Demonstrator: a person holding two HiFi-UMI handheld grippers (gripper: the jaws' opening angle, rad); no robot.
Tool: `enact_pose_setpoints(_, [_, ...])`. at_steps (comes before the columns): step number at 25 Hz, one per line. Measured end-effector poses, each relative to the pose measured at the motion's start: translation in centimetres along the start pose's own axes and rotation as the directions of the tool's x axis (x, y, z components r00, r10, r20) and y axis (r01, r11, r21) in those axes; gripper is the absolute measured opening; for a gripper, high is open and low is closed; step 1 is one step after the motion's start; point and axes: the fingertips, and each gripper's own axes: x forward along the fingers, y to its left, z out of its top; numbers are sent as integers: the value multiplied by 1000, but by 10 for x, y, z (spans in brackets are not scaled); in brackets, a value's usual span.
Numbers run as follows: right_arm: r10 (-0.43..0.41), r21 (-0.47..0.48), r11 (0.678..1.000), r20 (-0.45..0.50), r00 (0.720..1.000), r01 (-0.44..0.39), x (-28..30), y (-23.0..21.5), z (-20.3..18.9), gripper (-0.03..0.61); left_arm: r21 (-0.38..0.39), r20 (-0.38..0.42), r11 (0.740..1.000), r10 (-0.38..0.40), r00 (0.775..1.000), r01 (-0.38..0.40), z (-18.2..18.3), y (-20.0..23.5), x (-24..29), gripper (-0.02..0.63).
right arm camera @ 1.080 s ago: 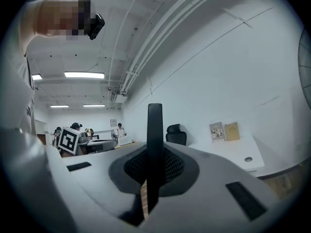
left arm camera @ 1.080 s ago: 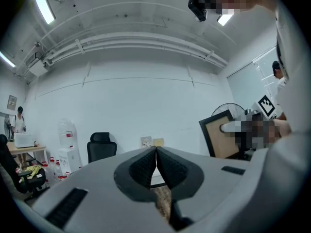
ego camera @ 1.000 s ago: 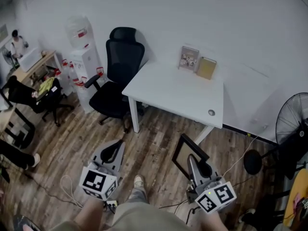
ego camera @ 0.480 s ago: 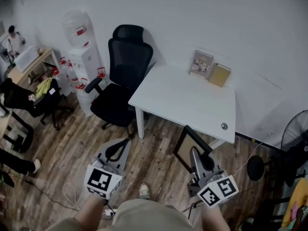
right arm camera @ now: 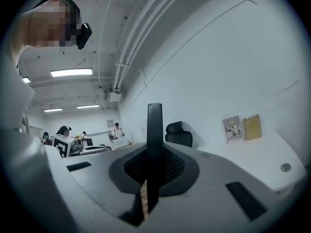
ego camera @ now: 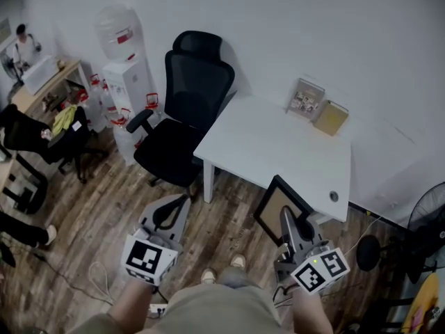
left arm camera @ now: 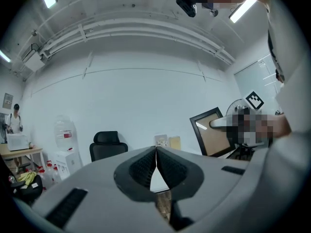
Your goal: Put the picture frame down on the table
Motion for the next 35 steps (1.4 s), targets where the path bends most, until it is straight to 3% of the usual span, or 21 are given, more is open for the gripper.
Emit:
enact_pose_setpoints(10, [48,123,991,-37,998,-43,73,-62,-15,31,-7,-33,1000,30,999,-30,-14,27,67,23])
enact_pose_setpoints(19, [100,258,964,-101,990,-71,165,-144,-30,31,-12,-86,999,43,995,-44,-24,59,178,23])
enact_pose_setpoints(24, [103,409,912,-131,986,-41,225,-201,-39,31,-19,-139,998,55,989,-58,-34,82,243,23])
enact_pose_setpoints(31, [97,462,887,-221,970,17,297,-266,-73,31,-32,-215,997,68,974,-77,-62,106,321,23])
enact_pose_setpoints(35, [107,557,829,-253,962,54,333,-298,-96,31,-27,-252,997,69,965,-78,-78,117,359,23])
